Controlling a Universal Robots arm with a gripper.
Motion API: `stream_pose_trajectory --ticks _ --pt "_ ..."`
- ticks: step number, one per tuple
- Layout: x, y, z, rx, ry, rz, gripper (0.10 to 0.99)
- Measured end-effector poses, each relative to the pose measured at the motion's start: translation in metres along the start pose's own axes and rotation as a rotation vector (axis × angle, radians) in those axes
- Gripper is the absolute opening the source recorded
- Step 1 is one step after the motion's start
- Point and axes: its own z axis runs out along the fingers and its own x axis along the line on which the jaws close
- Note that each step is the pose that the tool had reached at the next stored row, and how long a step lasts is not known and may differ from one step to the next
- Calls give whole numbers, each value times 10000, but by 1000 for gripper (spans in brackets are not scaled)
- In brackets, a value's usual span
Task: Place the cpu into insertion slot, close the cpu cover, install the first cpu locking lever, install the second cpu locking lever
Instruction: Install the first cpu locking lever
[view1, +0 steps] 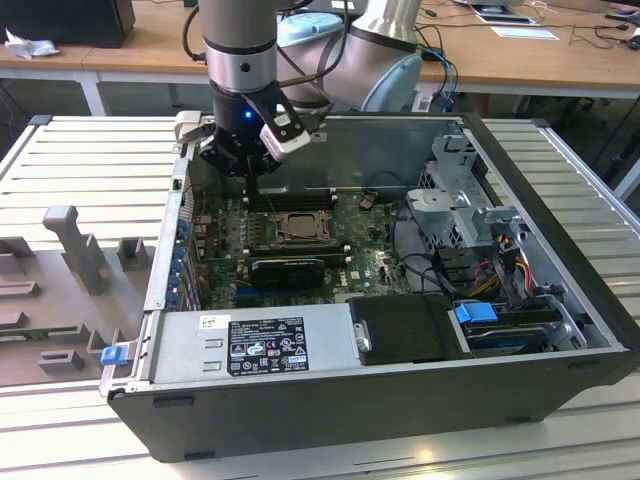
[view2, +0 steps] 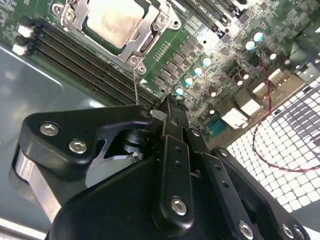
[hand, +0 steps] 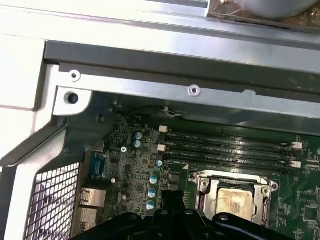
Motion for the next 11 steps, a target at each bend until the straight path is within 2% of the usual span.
stream_pose_trajectory --ticks 1,4,7,9,10,11 --pt "-2 17 4 -1 -1 6 106" --pt "-16 142 25 -2 -2 7 106" --pt "-71 169 42 -1 -2 10 106" --pt "-137 170 50 0 -2 17 106" --pt "-200 164 56 -1 -2 19 106" --pt "-305 153 65 -2 -4 29 106"
